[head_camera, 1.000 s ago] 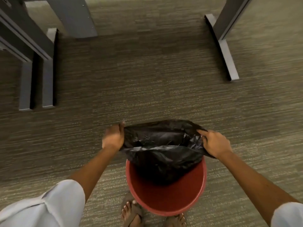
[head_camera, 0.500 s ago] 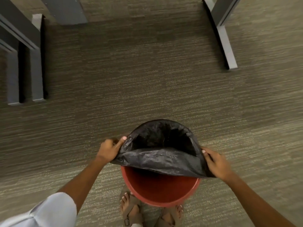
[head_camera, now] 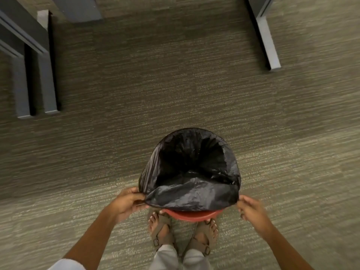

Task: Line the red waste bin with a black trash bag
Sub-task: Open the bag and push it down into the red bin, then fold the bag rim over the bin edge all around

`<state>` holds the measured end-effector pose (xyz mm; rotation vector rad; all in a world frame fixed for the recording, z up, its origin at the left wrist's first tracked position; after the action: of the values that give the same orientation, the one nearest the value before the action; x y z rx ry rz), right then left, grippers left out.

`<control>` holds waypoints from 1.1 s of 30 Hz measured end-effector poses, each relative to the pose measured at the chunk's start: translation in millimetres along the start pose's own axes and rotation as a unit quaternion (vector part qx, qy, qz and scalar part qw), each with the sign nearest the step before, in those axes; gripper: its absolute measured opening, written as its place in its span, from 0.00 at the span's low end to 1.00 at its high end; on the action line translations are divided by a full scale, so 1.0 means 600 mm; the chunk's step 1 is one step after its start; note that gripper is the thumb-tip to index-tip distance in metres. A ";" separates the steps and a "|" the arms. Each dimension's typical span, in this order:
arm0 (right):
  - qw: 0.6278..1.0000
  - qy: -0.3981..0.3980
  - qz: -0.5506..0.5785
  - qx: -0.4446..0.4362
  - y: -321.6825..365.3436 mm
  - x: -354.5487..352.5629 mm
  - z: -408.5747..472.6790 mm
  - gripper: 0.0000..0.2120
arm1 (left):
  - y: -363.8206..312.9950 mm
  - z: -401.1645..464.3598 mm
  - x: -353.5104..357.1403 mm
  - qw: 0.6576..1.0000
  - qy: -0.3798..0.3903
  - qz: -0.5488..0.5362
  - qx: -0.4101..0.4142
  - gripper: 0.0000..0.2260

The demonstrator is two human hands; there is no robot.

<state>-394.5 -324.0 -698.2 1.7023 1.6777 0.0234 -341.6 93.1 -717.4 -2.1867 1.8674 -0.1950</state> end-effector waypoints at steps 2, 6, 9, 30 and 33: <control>0.997 -0.015 0.053 0.059 -0.011 0.002 -0.005 0.08 | 0.013 -0.006 -0.002 0.998 -0.020 -0.062 -0.014 0.11; 0.946 0.007 0.251 0.205 -0.019 0.019 -0.027 0.08 | 0.037 -0.017 0.006 0.995 -0.041 -0.085 -0.011 0.10; 0.906 0.027 0.336 0.256 -0.023 0.030 -0.044 0.09 | 0.054 -0.028 0.022 0.997 -0.006 -0.077 -0.007 0.09; 0.944 -0.037 0.212 0.249 -0.061 0.061 -0.029 0.06 | 0.084 -0.008 0.070 0.994 -0.088 0.054 -0.034 0.08; 0.941 -0.040 0.231 0.245 -0.040 0.063 -0.015 0.08 | 0.081 -0.001 0.077 0.986 -0.152 -0.045 -0.059 0.11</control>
<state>-413.9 -289.4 -721.3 2.4088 1.2491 -0.2595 -380.1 40.9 -733.7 -2.2298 1.6522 0.2257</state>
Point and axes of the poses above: each hand's wrist, its own z-axis towards the middle knuckle, its own x-axis out of the palm, y = z × x, the point moved 5 cm from there along z, towards the middle knuckle, and after that the axes turned 15 degrees about -y, right-handed, at the moved point
